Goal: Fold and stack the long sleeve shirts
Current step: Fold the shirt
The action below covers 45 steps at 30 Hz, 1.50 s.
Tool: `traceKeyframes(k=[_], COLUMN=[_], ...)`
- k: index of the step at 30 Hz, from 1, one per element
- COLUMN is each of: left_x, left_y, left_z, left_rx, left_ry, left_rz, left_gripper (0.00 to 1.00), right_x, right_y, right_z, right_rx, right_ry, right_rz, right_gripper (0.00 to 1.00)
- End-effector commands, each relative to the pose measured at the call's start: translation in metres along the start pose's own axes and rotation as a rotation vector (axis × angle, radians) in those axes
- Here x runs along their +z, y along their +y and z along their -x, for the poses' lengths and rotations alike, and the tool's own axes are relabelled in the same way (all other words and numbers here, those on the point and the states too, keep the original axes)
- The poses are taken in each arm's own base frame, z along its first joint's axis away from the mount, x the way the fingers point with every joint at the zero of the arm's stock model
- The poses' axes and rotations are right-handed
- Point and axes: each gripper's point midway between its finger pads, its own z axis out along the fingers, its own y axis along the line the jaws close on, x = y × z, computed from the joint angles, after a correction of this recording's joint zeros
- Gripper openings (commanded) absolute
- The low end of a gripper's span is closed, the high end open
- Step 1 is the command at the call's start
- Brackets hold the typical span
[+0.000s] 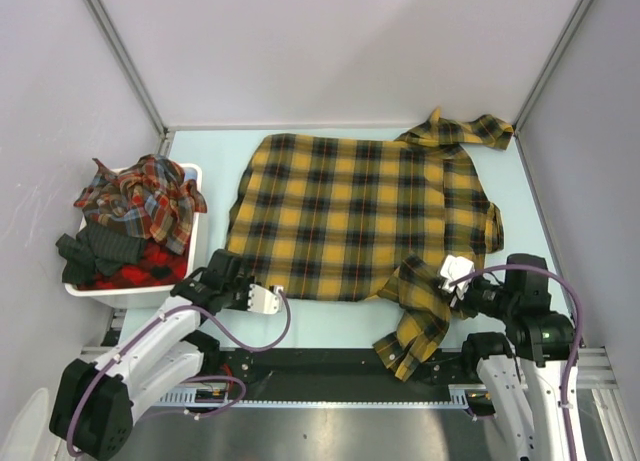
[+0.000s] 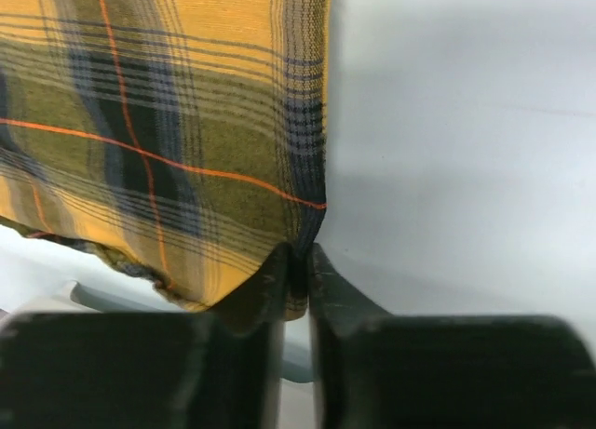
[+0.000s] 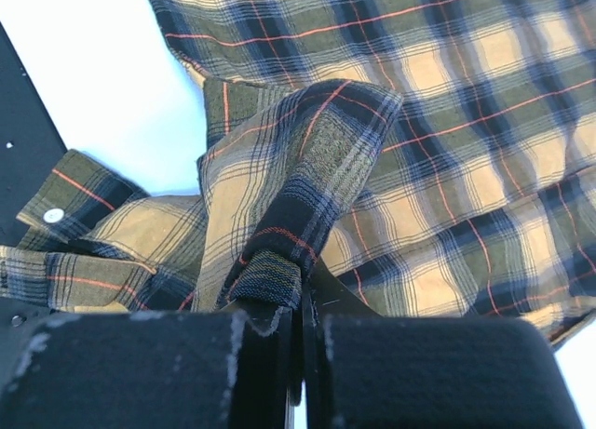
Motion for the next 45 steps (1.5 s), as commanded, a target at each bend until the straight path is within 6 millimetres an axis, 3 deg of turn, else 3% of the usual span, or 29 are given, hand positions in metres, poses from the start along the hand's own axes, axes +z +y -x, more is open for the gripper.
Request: traceKeyframes(k=[1,3,5,8,12,19,27,33,37,45], left_x=[-0.014,-0.022,-0.029,-0.042,-0.059,-0.065,-0.042,-0.024,-0.004,0.018], left_y=[0.011,0.011,0.007,0.017,0.055,0.126,0.191,0.225,0.235,0.240], left_z=[0.007,0.012,0.017,0.023,0.036,0.040,0.036,0.030,0.027,0.019], left_rx=[-0.010,-0.014,-0.017,-0.033,-0.073,-0.120,-0.123,-0.138,-0.161,-0.182], left_ry=[-0.029,-0.055,-0.078,-0.097,-0.127,-0.120,-0.087,-0.073,-0.063,-0.035], left_rz=[0.024,0.018,-0.002,0.015,0.052,0.089,0.094,0.102,0.075,0.051], left_gripper=[0.07,0.00,0.00,0.00,0.00,0.00,0.00,0.00,0.00,0.00], right_x=[-0.018,-0.023,-0.027,-0.034,-0.035,-0.018,0.011,0.046,0.062,0.095], right_y=[0.000,-0.004,-0.005,-0.013,-0.033,-0.089,-0.168,-0.211,-0.237,-0.265], right_z=[0.016,0.022,0.026,0.034,0.045,0.064,0.081,0.068,0.062,0.049], right_rx=[-0.060,-0.073,-0.072,-0.078,-0.086,-0.145,-0.162,-0.168,-0.165,-0.164], right_ry=[-0.023,-0.033,-0.037,-0.031,-0.033,-0.039,-0.050,-0.024,-0.014,-0.016], right_rz=[-0.047,-0.078,-0.092,-0.125,-0.167,-0.200,-0.184,-0.143,-0.149,-0.141], right_gripper=[0.00,0.00,0.00,0.00,0.00,0.00,0.00,0.00,0.00,0.00])
